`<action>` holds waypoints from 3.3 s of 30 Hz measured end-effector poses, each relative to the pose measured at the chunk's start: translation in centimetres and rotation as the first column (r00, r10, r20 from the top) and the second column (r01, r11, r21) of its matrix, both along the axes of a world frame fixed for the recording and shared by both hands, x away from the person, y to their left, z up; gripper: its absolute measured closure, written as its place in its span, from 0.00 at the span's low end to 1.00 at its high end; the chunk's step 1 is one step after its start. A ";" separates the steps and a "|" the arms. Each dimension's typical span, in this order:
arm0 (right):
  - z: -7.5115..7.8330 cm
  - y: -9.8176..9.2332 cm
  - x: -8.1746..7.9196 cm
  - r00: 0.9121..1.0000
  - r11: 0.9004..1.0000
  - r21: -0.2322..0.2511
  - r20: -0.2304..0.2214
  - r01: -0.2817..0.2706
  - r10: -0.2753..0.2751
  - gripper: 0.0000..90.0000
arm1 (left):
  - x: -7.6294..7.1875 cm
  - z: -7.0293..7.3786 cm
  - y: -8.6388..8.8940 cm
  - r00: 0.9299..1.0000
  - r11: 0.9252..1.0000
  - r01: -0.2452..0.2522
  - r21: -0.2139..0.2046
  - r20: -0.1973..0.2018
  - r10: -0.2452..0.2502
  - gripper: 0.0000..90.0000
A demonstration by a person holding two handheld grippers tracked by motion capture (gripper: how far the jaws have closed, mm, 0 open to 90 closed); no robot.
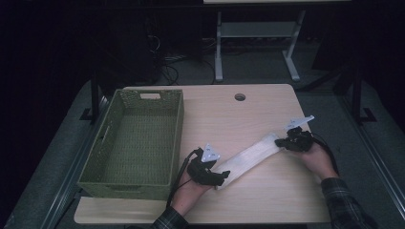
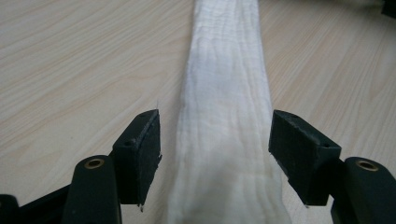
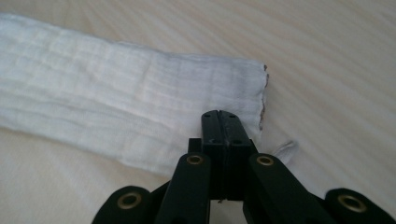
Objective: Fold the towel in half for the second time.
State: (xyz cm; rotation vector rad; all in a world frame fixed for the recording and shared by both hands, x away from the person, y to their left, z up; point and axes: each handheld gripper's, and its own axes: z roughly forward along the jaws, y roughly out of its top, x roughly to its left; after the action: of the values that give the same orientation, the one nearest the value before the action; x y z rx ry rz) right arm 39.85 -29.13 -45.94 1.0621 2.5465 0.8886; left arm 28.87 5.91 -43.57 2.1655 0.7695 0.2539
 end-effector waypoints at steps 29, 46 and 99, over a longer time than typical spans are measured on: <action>1.9 2.6 0.7 0.997 0.984 0.162 0.025 -0.072 0.069 0.54 | 1.2 -0.4 0.4 0.998 0.996 -0.068 0.064 0.016 0.067 0.80; 1.5 0.9 -4.5 0.999 0.988 0.148 0.024 -0.038 0.034 0.40 | 1.6 -2.5 -0.4 0.995 0.991 -0.007 0.131 -0.094 0.020 0.97; 0.9 1.1 -3.5 0.996 0.989 0.134 0.071 -0.058 0.048 0.41 | 1.4 0.2 -8.4 0.888 0.878 0.453 0.155 0.009 -0.460 0.29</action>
State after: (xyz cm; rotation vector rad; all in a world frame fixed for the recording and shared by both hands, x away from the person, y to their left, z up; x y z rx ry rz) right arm 36.34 -28.03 -45.07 0.9874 2.4999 1.1062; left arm 30.27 -2.53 -43.38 2.4000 0.1971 0.1149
